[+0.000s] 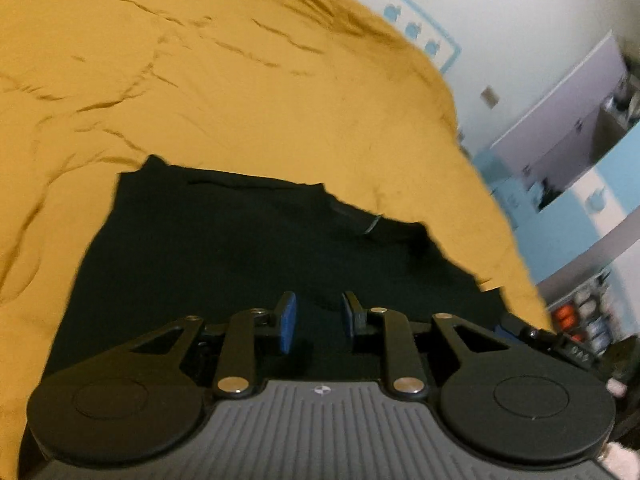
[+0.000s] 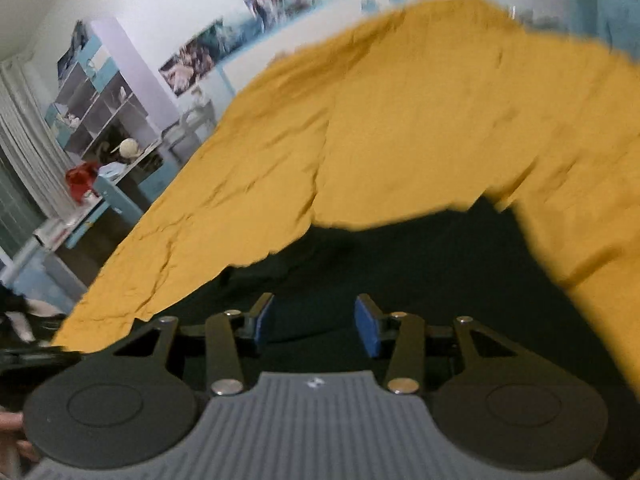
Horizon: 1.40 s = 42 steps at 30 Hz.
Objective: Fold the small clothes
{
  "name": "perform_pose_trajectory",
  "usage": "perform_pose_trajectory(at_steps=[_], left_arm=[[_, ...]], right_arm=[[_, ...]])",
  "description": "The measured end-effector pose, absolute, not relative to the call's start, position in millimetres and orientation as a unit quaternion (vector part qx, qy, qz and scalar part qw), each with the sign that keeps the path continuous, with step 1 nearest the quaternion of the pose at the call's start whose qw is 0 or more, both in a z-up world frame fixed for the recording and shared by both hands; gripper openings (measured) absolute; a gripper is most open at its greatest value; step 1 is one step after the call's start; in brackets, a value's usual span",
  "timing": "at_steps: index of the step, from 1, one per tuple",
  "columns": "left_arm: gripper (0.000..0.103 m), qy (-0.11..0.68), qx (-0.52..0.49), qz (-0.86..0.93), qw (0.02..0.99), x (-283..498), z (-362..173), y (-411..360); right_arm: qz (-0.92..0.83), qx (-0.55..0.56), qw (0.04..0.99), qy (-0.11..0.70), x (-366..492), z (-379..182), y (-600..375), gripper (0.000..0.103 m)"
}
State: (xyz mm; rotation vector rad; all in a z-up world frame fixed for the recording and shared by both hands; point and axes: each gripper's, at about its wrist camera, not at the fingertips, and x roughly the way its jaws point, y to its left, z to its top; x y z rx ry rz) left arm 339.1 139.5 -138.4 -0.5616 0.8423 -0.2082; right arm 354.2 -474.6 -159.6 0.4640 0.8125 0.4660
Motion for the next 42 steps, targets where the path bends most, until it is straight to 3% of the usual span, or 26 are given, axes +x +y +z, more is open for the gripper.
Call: perform_pose_trajectory(at_steps=[6, 16, 24, 25, 27, 35, 42], left_arm=[[0.026, 0.420, -0.264, -0.064, 0.866, 362, -163, 154], [0.021, 0.412, -0.231, -0.021, 0.881, 355, -164, 188], [0.022, 0.414, -0.205, -0.014, 0.887, 358, -146, 178], [0.023, 0.407, -0.200, -0.013, 0.891, 355, -140, 176], [0.023, 0.392, -0.191, -0.020, 0.899, 346, -124, 171], [0.033, 0.364, -0.187, -0.058, 0.911, 296, -85, 153], [0.042, 0.400, -0.173, -0.063, 0.898, 261, -99, 141]], right_arm=[[0.190, 0.229, 0.860, 0.415, 376, -198, -475, 0.040], [0.088, 0.253, 0.881, 0.389, 383, -203, -554, 0.039], [0.070, 0.220, 0.888, 0.399, 382, -199, -541, 0.039], [0.060, 0.227, 0.887, 0.397, 379, -194, -544, 0.040], [0.062, 0.255, 0.891, 0.370, 369, -179, -540, 0.053], [0.174, 0.243, 0.891, 0.342, 371, -126, -449, 0.060], [0.191, 0.211, 0.885, 0.368, 411, -147, -348, 0.062]])
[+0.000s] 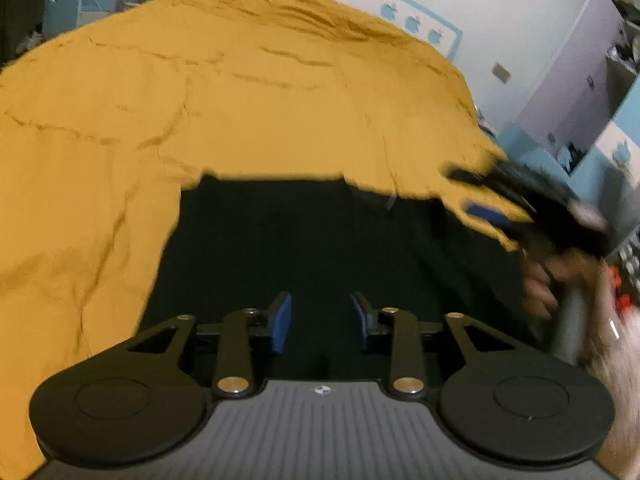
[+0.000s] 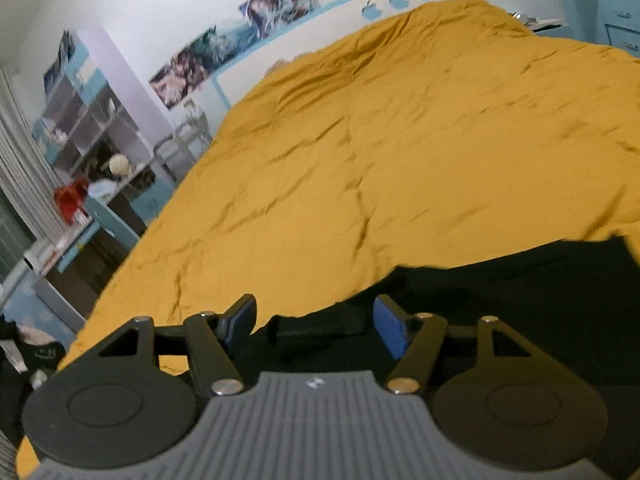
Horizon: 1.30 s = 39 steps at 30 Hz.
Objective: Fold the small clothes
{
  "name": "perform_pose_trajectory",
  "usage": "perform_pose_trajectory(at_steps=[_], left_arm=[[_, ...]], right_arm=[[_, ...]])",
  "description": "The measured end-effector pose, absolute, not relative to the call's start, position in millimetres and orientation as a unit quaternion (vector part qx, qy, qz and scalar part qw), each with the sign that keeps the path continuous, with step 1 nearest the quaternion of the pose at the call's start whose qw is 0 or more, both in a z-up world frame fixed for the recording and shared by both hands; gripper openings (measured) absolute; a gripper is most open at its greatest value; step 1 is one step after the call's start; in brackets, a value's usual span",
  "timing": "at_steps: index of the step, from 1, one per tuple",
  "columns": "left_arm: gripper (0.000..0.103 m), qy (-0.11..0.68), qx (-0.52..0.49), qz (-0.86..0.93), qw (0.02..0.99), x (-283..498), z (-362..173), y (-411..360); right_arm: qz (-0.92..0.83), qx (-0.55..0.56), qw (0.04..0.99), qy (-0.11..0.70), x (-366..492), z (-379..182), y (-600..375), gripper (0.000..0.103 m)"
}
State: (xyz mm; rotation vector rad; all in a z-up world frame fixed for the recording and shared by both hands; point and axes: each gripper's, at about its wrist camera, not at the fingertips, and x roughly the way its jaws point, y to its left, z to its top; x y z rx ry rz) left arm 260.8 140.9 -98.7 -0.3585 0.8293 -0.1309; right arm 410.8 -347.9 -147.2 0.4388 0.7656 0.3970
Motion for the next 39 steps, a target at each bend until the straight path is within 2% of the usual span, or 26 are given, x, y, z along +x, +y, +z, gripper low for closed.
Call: perform_pose_trajectory(at_steps=[7, 14, 16, 25, 29, 39], left_arm=[[0.043, 0.425, -0.177, -0.056, 0.886, 252, -141, 148], [0.044, 0.423, -0.171, -0.057, 0.888, 258, -143, 145], [0.047, 0.421, -0.173, -0.058, 0.888, 257, -143, 144], [0.054, 0.418, -0.169, -0.061, 0.891, 256, -145, 140], [0.055, 0.418, -0.164, -0.062, 0.891, 257, -146, 139], [0.055, 0.406, -0.177, -0.062, 0.894, 236, -130, 149]], right_arm=[[0.182, 0.156, 0.881, 0.407, 438, -182, -292, 0.062], [0.160, 0.131, 0.874, 0.441, 448, -220, -272, 0.062], [0.162, 0.121, 0.877, 0.435, 443, -223, -270, 0.062], [0.181, 0.104, 0.868, 0.450, 417, -210, -286, 0.063], [0.198, 0.098, 0.866, 0.448, 384, -202, -298, 0.067], [0.218, 0.087, 0.840, 0.489, 279, -175, -323, 0.069]])
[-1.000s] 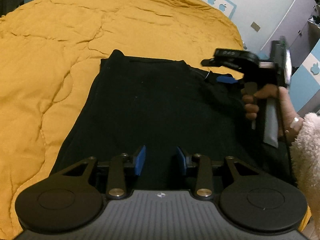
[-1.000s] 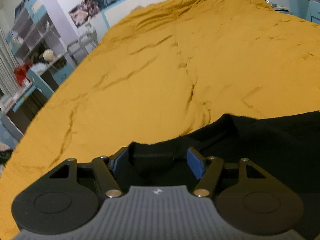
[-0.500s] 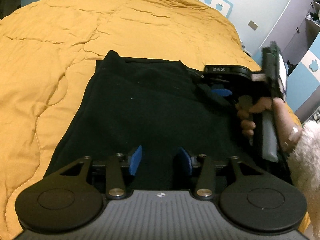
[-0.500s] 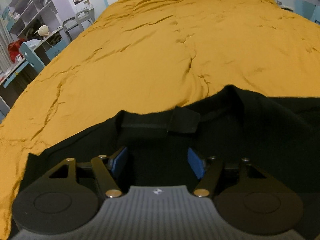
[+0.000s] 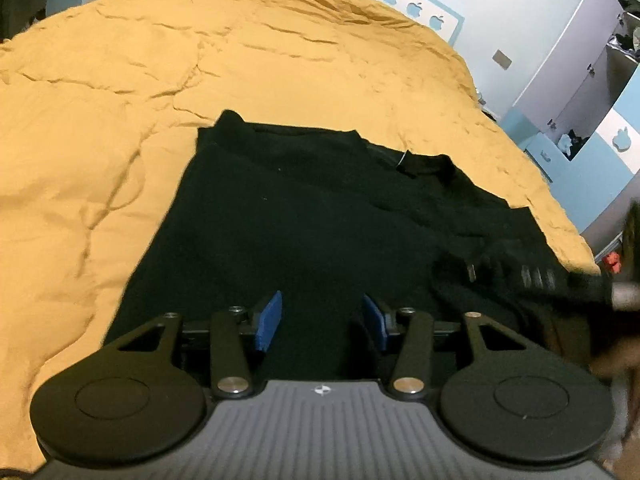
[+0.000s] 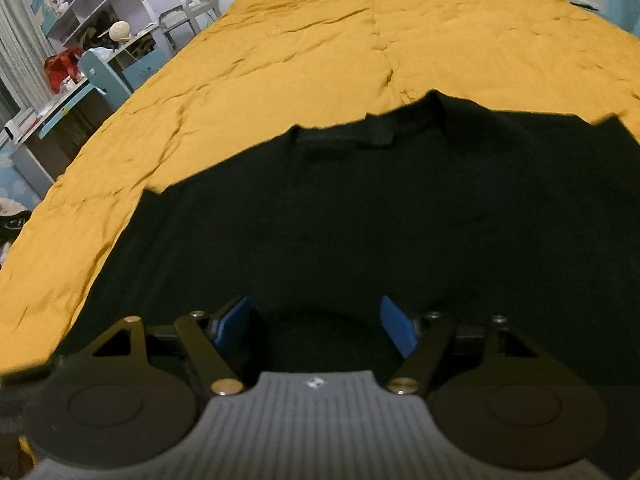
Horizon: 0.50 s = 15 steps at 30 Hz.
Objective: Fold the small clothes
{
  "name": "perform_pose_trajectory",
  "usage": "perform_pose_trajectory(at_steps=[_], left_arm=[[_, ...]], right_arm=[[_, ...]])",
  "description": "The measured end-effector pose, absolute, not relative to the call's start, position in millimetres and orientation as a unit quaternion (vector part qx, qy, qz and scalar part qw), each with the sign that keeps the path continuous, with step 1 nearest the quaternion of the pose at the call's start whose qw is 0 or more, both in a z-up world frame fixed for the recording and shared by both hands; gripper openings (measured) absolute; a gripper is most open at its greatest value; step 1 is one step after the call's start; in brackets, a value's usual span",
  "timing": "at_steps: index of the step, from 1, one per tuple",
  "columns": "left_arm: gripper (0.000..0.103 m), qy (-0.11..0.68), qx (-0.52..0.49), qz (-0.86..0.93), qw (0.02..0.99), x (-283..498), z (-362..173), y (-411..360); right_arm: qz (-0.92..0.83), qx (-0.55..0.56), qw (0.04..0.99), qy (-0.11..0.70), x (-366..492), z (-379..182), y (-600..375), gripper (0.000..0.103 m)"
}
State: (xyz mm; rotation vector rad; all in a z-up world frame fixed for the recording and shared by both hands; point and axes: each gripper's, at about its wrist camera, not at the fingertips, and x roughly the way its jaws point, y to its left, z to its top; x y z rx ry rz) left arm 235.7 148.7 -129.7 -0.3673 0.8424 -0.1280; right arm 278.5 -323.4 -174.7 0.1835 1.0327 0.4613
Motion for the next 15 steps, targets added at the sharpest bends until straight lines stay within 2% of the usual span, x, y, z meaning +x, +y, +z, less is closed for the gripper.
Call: perform_pose_trajectory(at_steps=[8, 15], left_arm=[[0.055, 0.405, -0.230, -0.053, 0.883, 196, -123, 164], [0.055, 0.409, -0.198, -0.050, 0.889, 189, -136, 153]], right_arm=[[0.236, 0.105, 0.830, 0.494, 184, -153, -352, 0.073], [0.229, 0.096, 0.842, 0.480, 135, -156, -362, 0.073]])
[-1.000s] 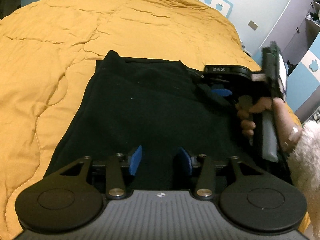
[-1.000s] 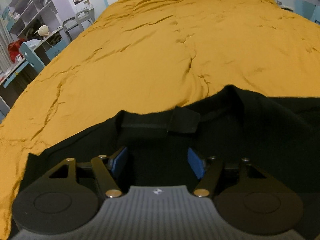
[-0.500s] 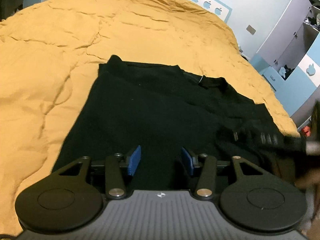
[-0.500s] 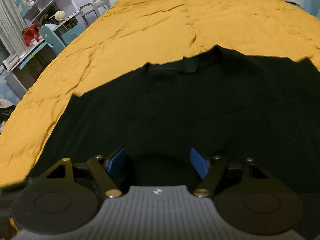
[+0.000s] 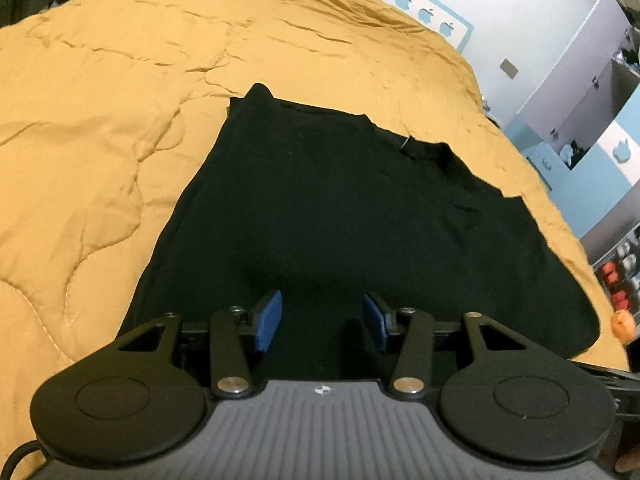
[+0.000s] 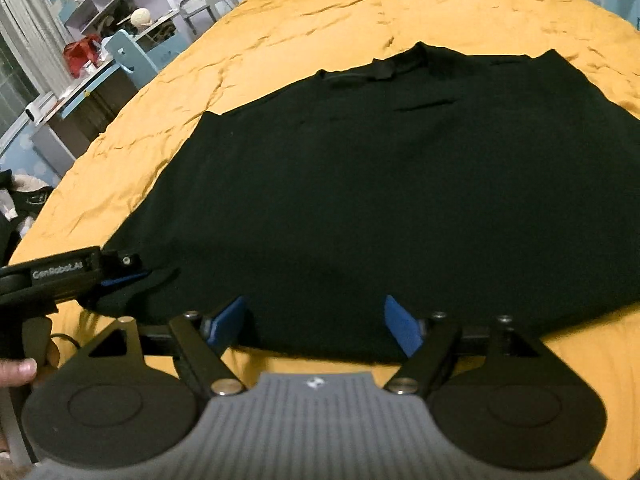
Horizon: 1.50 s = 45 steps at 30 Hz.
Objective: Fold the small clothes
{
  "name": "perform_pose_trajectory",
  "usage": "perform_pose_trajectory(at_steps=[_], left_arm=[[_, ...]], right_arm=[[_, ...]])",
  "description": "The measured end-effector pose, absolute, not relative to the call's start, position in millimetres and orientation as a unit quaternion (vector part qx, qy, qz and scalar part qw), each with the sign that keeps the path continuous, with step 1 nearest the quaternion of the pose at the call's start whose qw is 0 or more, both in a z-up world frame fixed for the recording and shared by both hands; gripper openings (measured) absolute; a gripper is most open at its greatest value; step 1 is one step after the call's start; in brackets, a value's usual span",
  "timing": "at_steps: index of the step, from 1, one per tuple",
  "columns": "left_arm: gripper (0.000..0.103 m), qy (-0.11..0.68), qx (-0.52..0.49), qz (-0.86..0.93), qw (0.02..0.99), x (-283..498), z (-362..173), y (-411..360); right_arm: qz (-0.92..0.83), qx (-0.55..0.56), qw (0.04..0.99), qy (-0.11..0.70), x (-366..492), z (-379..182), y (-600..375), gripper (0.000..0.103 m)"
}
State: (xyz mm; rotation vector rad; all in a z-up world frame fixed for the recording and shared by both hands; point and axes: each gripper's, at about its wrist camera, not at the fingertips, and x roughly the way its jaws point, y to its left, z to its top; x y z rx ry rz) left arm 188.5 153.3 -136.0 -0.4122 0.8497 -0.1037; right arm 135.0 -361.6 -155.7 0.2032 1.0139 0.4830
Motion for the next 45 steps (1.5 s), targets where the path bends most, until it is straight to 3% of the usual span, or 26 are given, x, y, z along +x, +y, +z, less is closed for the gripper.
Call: perform_pose_trajectory(at_steps=[8, 15, 16, 20, 24, 40, 45], left_arm=[[0.055, 0.412, -0.227, -0.068, 0.880, 186, -118, 170], [0.062, 0.403, -0.226, -0.021, 0.887, 178, -100, 213], [0.062, 0.403, -0.231, -0.019, 0.885, 177, -100, 219], [0.062, 0.402, -0.219, 0.007, 0.889, 179, -99, 238], [0.062, 0.403, -0.232, 0.005, 0.886, 185, -106, 251], [0.062, 0.437, -0.270, -0.041, 0.857, 271, -145, 272], [0.062, 0.423, -0.353, -0.092, 0.829, 302, -164, 283]], right_arm=[[0.236, 0.021, 0.864, 0.444, 121, -147, -342, 0.078], [0.340, -0.129, 0.866, 0.342, 74, -123, -268, 0.077], [0.350, -0.149, 0.864, 0.330, 69, -124, -256, 0.076], [0.380, -0.225, 0.847, 0.296, 54, -137, -211, 0.054], [0.379, -0.271, 0.846, 0.258, 49, -145, -181, 0.054], [0.374, -0.292, 0.858, 0.196, 63, -158, -122, 0.059], [0.373, -0.284, 0.862, 0.192, 67, -160, -123, 0.064]])
